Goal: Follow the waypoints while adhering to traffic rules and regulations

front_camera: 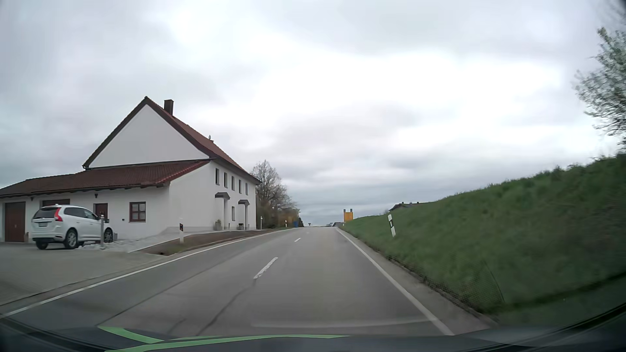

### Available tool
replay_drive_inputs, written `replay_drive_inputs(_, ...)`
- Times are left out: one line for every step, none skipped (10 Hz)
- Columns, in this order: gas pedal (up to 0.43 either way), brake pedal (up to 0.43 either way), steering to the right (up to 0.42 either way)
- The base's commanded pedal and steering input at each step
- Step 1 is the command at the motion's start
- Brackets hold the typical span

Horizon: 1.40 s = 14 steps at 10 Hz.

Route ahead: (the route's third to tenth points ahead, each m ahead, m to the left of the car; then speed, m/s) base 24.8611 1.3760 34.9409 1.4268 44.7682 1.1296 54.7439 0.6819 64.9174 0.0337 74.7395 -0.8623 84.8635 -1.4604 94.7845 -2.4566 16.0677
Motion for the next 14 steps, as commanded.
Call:
replay_drive_inputs(0.248,0.000,0.016)
replay_drive_inputs(0.248,0.000,0.014)
replay_drive_inputs(0.248,0.000,0.011)
replay_drive_inputs(0.248,0.000,0.009)
replay_drive_inputs(0.248,0.000,0.007)
replay_drive_inputs(0.248,0.000,0.006)
replay_drive_inputs(0.248,0.000,0.006)
replay_drive_inputs(0.248,0.000,0.005)
replay_drive_inputs(0.248,0.000,0.005)
replay_drive_inputs(0.248,0.000,0.005)
replay_drive_inputs(0.248,0.000,0.005)
replay_drive_inputs(0.248,0.000,0.004)
replay_drive_inputs(0.248,0.000,0.003)
replay_drive_inputs(0.248,0.000,0.003)
